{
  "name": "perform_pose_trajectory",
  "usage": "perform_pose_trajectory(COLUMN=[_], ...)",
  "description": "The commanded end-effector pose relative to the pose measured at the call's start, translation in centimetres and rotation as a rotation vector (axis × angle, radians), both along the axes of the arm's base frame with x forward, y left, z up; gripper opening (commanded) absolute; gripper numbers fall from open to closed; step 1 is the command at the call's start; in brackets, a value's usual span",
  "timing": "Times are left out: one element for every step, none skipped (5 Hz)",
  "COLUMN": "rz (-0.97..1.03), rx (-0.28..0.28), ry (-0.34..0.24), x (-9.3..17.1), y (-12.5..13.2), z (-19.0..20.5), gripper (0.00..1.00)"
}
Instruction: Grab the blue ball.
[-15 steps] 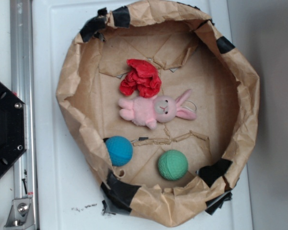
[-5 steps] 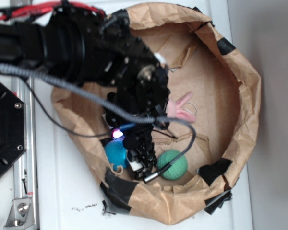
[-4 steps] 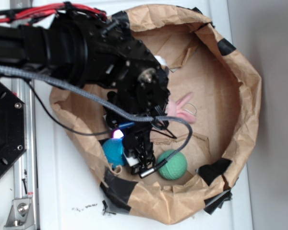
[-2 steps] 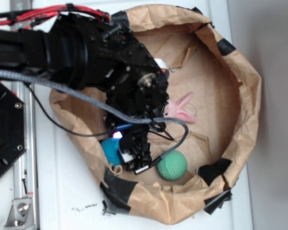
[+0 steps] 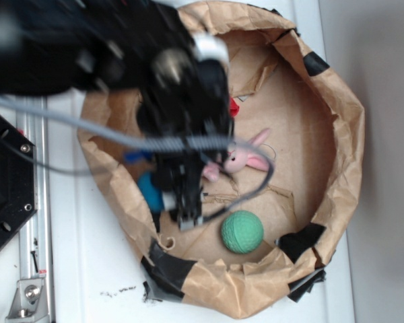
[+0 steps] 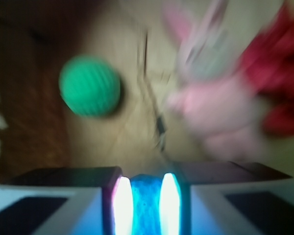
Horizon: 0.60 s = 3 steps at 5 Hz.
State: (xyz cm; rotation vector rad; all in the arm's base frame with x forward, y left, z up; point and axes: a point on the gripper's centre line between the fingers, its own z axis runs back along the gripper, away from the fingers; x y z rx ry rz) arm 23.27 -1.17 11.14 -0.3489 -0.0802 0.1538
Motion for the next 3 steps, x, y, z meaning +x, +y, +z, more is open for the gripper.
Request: perform_pose_trajectory(rz=[0.102, 0.057, 0.086], rx=[0.176, 0.184, 0.2], ry=[-0.257, -0.268, -0.226], x=[-0.2, 0.2, 0.1], y=[2.7, 2.3, 2.5], z=[7.1, 6.4, 5.7], gripper=[0.0, 0.0, 0.0])
